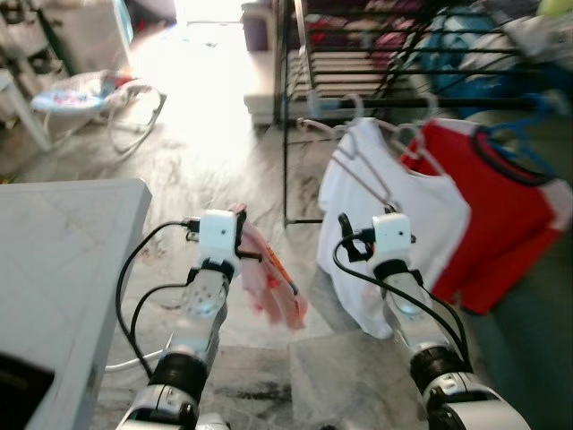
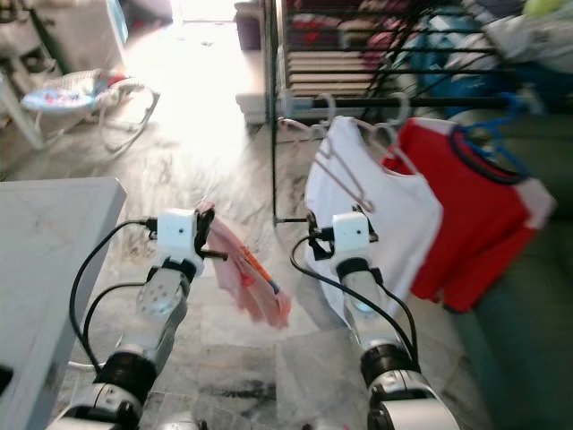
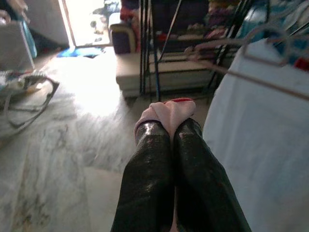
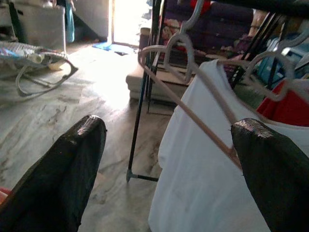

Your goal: Hang hanger

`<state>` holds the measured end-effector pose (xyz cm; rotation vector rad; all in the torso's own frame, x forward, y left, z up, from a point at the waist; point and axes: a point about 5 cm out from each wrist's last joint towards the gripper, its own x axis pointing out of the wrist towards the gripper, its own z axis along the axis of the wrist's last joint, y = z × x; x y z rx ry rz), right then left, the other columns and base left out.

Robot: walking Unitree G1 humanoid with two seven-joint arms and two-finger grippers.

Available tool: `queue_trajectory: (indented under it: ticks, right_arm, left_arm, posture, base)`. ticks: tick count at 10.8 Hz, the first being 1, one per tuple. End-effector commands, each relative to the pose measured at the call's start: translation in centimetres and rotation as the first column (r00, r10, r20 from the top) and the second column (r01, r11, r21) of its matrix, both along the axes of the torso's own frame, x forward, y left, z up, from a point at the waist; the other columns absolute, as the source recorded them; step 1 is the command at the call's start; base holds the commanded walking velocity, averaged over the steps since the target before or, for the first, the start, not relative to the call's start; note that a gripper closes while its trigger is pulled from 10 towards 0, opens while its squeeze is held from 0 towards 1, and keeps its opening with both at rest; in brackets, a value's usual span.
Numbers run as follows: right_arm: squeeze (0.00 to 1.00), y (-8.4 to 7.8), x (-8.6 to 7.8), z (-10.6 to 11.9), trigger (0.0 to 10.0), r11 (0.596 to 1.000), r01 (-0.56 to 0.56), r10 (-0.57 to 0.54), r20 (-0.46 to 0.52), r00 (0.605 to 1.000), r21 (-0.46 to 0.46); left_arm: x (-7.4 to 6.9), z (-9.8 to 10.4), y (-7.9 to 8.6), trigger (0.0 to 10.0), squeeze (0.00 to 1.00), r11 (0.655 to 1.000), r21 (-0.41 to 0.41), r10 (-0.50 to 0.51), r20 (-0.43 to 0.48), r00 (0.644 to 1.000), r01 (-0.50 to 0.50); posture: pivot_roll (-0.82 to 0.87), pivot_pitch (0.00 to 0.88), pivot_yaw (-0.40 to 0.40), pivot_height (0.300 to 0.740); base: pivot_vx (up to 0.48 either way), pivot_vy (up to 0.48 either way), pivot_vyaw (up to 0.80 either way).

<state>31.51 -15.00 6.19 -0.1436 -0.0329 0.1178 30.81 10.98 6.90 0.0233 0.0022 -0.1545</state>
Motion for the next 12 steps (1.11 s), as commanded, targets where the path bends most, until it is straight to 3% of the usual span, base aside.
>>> queue_trajectory:
  ticks: [1,7,12]
  right_arm:
    - [0.0,-0.2,-0.2,0.3,10.0,1.0,-0.002,0.003,0.022,1.0,-0.002]
    - [0.0,0.2,-1.2,-0.4,10.0,0.999,-0.027,0.028,0.009,1.0,-0.017]
    - [0.0,0.1,-1.7,-0.5,10.0,0.999,-0.028,0.028,0.001,1.0,-0.026]
  left_arm:
    - [-0.1,0.5,0.1,10.0,0.0,1.0,0.005,0.001,0.031,1.0,-0.001]
    - [-1.3,0.1,0.4,10.0,0.0,1.0,0.009,0.01,0.006,1.0,-0.01]
    - [-1.7,0.3,0.2,10.0,0.0,1.0,0.005,0.011,0.002,1.0,-0.011]
  posture:
    - [-0.01,0.063,-0.001,0.74]
    - [0.0,0.125,-0.009,0.74]
    - [0.0,0.151,-0.012,0.74]
  base:
    - [0.3,0.0,0.0]
    - [0.378,0.0,0.0]
    - [0.359,0.313,0.0]
